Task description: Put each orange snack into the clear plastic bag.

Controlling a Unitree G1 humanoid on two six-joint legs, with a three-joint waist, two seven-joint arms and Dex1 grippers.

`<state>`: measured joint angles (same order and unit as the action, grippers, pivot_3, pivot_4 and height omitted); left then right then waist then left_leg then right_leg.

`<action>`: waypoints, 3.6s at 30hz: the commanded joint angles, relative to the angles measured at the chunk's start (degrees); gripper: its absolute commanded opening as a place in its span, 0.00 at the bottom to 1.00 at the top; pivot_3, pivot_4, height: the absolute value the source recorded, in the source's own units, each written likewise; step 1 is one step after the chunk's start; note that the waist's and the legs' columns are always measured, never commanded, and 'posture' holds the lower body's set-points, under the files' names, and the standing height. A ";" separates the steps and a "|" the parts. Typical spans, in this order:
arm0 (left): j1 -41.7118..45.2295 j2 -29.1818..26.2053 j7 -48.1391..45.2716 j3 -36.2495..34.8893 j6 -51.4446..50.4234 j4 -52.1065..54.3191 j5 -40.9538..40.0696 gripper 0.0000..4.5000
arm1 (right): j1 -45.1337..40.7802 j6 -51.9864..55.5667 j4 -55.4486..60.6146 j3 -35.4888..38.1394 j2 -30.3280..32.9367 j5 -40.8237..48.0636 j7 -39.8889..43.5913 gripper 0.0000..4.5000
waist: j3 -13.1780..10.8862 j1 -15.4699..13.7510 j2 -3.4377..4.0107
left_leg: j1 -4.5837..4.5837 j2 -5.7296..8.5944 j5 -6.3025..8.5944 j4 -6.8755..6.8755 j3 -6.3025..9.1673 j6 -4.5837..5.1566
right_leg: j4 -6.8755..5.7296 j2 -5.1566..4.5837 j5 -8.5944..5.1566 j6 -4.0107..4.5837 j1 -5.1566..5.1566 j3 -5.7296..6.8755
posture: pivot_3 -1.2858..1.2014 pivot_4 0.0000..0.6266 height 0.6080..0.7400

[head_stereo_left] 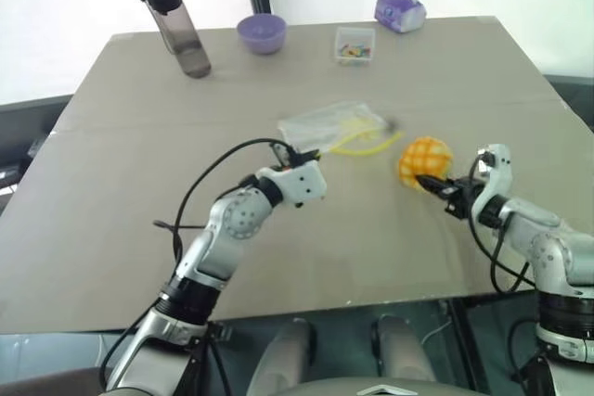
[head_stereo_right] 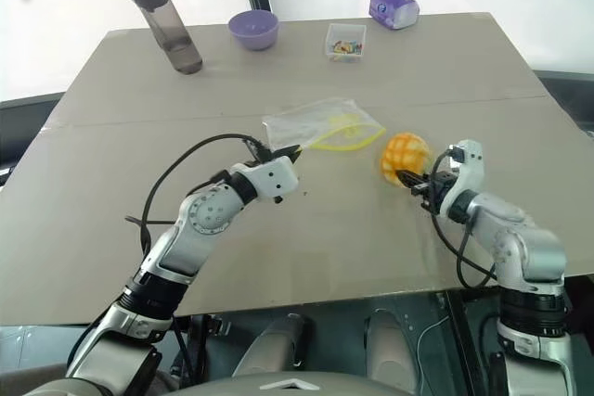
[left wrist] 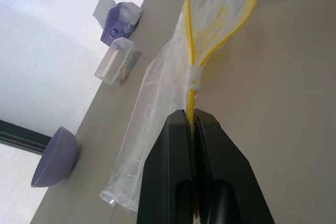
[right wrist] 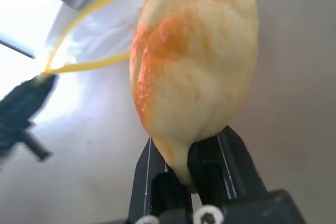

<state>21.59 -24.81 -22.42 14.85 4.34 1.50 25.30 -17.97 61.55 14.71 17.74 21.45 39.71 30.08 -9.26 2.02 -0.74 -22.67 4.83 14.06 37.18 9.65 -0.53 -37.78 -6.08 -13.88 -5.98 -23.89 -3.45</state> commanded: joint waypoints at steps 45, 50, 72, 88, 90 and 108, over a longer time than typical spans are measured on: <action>1.55 3.69 1.46 1.52 2.71 0.47 -0.95 0.00 | -7.84 -7.01 -11.70 4.62 -17.36 68.85 -67.74 0.01 | 0.07 0.58 0.19 | 0.00 0.00 0.01 -0.02 -0.04 0.03 | -0.09 0.04 0.00 0.00 -0.07 -0.04 | 0.52 0.24 1.00; 1.31 3.82 1.02 1.52 3.43 0.68 -1.44 0.00 | -8.77 -10.22 -13.86 1.79 -15.98 69.44 -66.65 0.01 | 0.07 0.56 0.20 | 0.00 0.00 0.01 -0.02 -0.03 0.03 | -0.09 0.05 0.00 0.00 -0.06 -0.04 | 0.52 0.24 1.00; 0.27 5.03 0.02 2.15 3.72 1.07 -3.26 0.00 | -14.89 -14.72 -19.96 -0.50 -15.60 64.50 -60.63 0.99 | 0.07 0.55 0.21 | 0.00 0.00 0.01 -0.02 -0.04 0.03 | -0.09 0.05 0.00 0.00 -0.07 -0.05 | 0.52 0.24 1.00; 1.23 13.25 2.11 -6.85 -7.22 1.43 -16.24 0.00 | -9.94 -7.01 -16.52 -2.33 -5.50 60.45 -50.21 0.99 | 0.07 0.48 0.21 | -0.01 0.00 0.01 0.00 -0.05 0.04 | -0.06 0.05 0.00 0.00 -0.04 -0.05 | 0.52 0.24 1.00; 1.51 14.06 2.56 -7.55 -8.32 1.40 -17.41 0.00 | -8.96 -6.15 -16.21 -2.83 -3.98 58.98 -48.66 0.99 | 0.07 0.50 0.21 | -0.01 0.00 0.01 0.00 -0.06 0.04 | -0.07 0.05 0.00 0.00 -0.04 -0.05 | 0.52 0.24 1.00; 0.87 13.99 3.05 -6.49 -8.53 1.07 -17.31 0.00 | -4.71 -5.32 -14.98 -2.22 1.05 48.63 -41.66 0.99 | 0.07 0.24 0.20 | -0.01 0.01 0.01 0.01 -0.11 0.04 | -0.04 0.04 0.00 0.00 -0.02 -0.07 | 0.52 0.24 1.00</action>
<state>22.29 -10.93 -19.85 8.80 -4.65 0.73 8.74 -22.04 56.25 -2.01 14.39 22.26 88.12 -12.81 -9.19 2.27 -0.53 -22.68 4.84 14.07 37.20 9.54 -0.49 -37.82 -6.04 -13.89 -5.98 -23.91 -3.52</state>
